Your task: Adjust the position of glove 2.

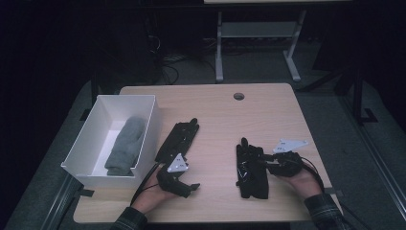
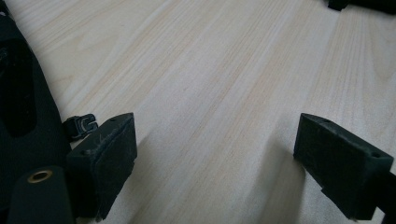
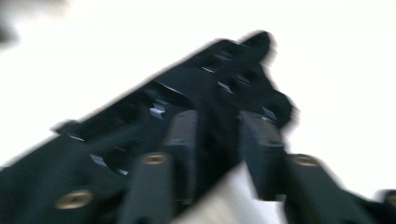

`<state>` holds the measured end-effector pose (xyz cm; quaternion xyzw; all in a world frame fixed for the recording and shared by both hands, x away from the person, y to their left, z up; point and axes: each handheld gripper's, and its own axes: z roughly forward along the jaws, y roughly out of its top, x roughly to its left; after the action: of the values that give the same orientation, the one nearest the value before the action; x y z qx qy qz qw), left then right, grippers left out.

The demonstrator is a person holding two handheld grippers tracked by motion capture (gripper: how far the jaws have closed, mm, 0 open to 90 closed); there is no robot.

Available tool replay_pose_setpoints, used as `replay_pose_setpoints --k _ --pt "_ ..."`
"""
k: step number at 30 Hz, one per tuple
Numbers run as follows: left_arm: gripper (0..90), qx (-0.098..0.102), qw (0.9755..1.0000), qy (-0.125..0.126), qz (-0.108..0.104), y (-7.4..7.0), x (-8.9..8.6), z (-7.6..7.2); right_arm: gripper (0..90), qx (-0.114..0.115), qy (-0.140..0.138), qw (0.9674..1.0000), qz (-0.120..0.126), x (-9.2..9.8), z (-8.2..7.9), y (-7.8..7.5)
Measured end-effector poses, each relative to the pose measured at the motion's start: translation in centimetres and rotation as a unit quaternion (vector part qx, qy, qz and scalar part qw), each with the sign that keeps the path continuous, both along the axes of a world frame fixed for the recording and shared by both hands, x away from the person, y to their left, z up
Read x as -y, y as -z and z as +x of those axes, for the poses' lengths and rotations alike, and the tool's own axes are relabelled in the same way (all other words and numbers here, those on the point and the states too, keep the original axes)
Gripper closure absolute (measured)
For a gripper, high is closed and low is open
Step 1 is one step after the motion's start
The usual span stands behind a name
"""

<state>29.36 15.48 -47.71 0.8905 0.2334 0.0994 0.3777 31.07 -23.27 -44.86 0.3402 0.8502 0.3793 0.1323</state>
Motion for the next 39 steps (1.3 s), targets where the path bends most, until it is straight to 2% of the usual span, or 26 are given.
replay_pose_setpoints --k 1,4,6,8,9,11,12,13,16,18,22,27,31,36,39 --pt "12.6 -0.001 1.0000 0.002 0.002 0.0 0.0 0.0 55.0 0.005 0.014 0.9999 -0.005 0.4 0.0 0.2" --pt "12.9 -0.005 1.0000 -0.003 0.003 -0.1 0.2 0.1 41.8 0.010 0.044 0.9988 -0.019 2.0 0.0 1.2" --pt "15.5 -0.007 0.9999 -0.002 0.011 -0.4 0.3 0.1 38.0 0.006 0.059 0.9981 -0.012 3.1 0.2 1.8" --pt "26.5 -0.012 0.9998 -0.005 0.014 -0.7 0.4 0.1 33.6 0.002 0.072 0.9974 0.000 4.0 0.3 2.2" --pt "30.6 -0.012 0.9997 -0.010 0.019 -1.0 0.5 0.2 32.1 -0.001 0.077 0.9970 0.001 4.4 0.3 2.4" --pt "44.5 -0.011 0.9996 -0.014 0.022 -1.4 0.5 0.3 28.6 -0.004 0.090 0.9959 -0.001 4.8 0.6 2.8" --pt "48.4 -0.013 0.9997 -0.019 0.010 -1.8 0.5 0.4 28.3 -0.004 0.093 0.9956 -0.001 4.9 0.7 2.9" --pt "57.3 -0.015 0.9996 -0.025 0.004 -2.0 0.6 0.5 27.2 -0.003 0.093 0.9957 -0.003 4.9 0.8 3.0" --pt "78.5 -0.021 0.9989 -0.041 0.000 -2.9 0.5 1.3 23.5 -0.001 0.093 0.9956 -0.002 4.7 0.9 3.3" --pt "88.1 -0.021 0.9986 -0.049 0.000 -3.4 0.5 2.1 21.8 -0.001 0.095 0.9955 0.000 4.7 0.8 3.3" --pt "89.7 -0.017 0.9963 -0.081 0.020 -3.9 0.7 3.9 19.5 -0.004 0.090 0.9959 -0.002 4.6 0.9 3.3" --pt "89.7 -0.007 0.9928 -0.118 0.023 -4.2 0.8 6.1 16.5 -0.006 0.087 0.9962 -0.003 4.5 1.0 3.4" --pt "89.7 -0.001 0.9884 -0.151 0.020 -4.2 0.6 8.2 16.4 -0.007 0.085 0.9964 -0.004 4.4 1.0 3.3" --pt "89.6 -0.010 0.9854 -0.168 0.026 -3.3 0.9 10.0 16.2 -0.007 0.083 0.9965 -0.004 4.4 1.0 3.3" --pt "89.7 -0.026 0.9852 -0.164 0.040 -2.1 1.3 10.7 16.2 -0.006 0.083 0.9965 -0.003 4.4 1.0 3.3"
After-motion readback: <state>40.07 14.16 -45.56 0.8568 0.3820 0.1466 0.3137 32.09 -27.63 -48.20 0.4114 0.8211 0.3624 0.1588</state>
